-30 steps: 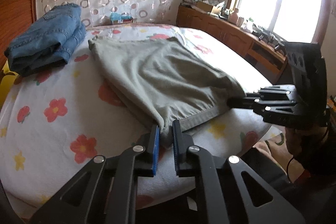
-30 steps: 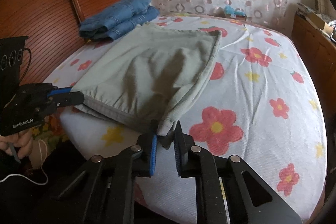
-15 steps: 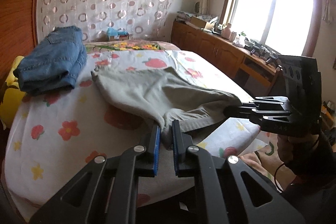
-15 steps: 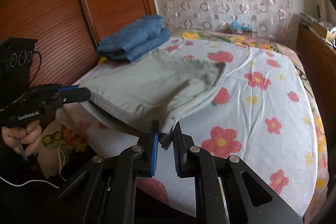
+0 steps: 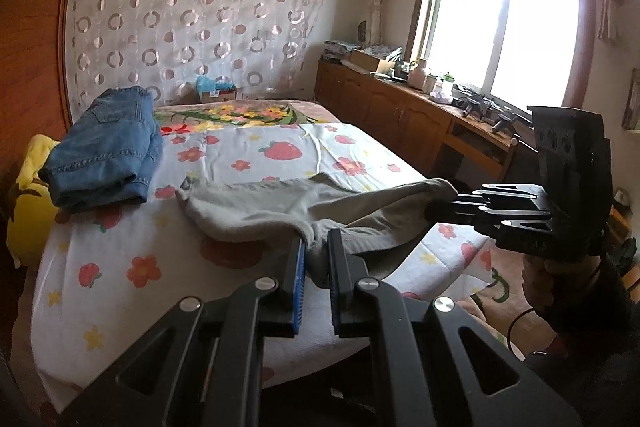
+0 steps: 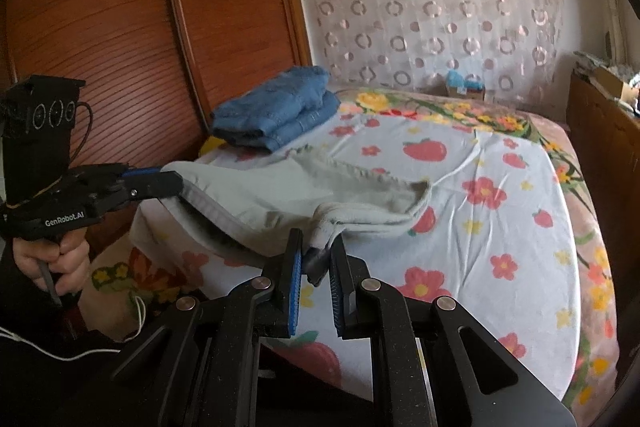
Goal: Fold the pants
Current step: 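Lift the edge with both tools and fold the shorts over again, then lay the folded shorts down and open both tools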
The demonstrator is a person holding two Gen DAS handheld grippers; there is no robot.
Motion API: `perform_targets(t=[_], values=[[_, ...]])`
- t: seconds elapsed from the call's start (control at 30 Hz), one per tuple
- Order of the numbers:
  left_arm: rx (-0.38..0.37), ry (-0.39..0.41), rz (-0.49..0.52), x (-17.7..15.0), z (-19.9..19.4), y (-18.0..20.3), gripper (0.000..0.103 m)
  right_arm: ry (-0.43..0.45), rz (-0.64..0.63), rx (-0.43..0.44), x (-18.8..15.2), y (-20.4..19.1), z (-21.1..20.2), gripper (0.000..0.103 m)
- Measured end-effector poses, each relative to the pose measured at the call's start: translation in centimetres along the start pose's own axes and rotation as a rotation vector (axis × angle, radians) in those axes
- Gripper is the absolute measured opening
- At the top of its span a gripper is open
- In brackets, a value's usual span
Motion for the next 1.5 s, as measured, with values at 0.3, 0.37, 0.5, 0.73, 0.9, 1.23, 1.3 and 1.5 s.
perform_targets(t=[0.3, 0.37, 0.5, 0.73, 0.9, 1.23, 1.3, 1.5], values=[[0.004, -0.038, -0.027, -0.5, 2.4, -1.4, 0.008, -0.025, 0.008, -0.036, 0.1, 1.8, 2.8, 0.01], [0.012, -0.046, -0.032, -0.3, 3.4, -1.9, 0.008, -0.03, 0.014, -0.039, 0.3, 2.5, 4.1, 0.01], [0.042, -0.051, -0.026, 0.8, 5.0, -2.8, 0.008, -0.033, 0.004, -0.065, 1.3, 3.5, 6.4, 0.01], [0.082, -0.04, -0.01, 2.8, 6.7, -4.5, 0.008, -0.011, 0.01, -0.106, 3.8, 5.4, 8.7, 0.01], [0.118, -0.06, -0.024, 2.9, 8.7, -5.9, 0.009, -0.058, 0.027, -0.123, 3.8, 6.8, 11.6, 0.01], [0.18, -0.056, -0.041, 2.1, 9.6, -7.7, 0.027, -0.116, 0.047, -0.134, 2.6, 7.6, 14.1, 0.012], [0.169, -0.057, -0.053, 2.0, 9.3, -7.9, 0.03, -0.111, 0.047, -0.141, 2.9, 7.7, 14.0, 0.016], [0.164, -0.079, -0.062, 0.6, 8.9, -8.0, 0.031, -0.08, 0.023, -0.164, 3.7, 7.5, 12.9, 0.04]])
Point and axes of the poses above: each gripper's, at about its wrist camera, not at the fingertips, and z roughly the way its jaws point, y to its right, x to its top, the point moved 7 cm from there along z, roughly the way its jaws point, and after that the axes turned 1 degree about y, right-handed, at the moved point
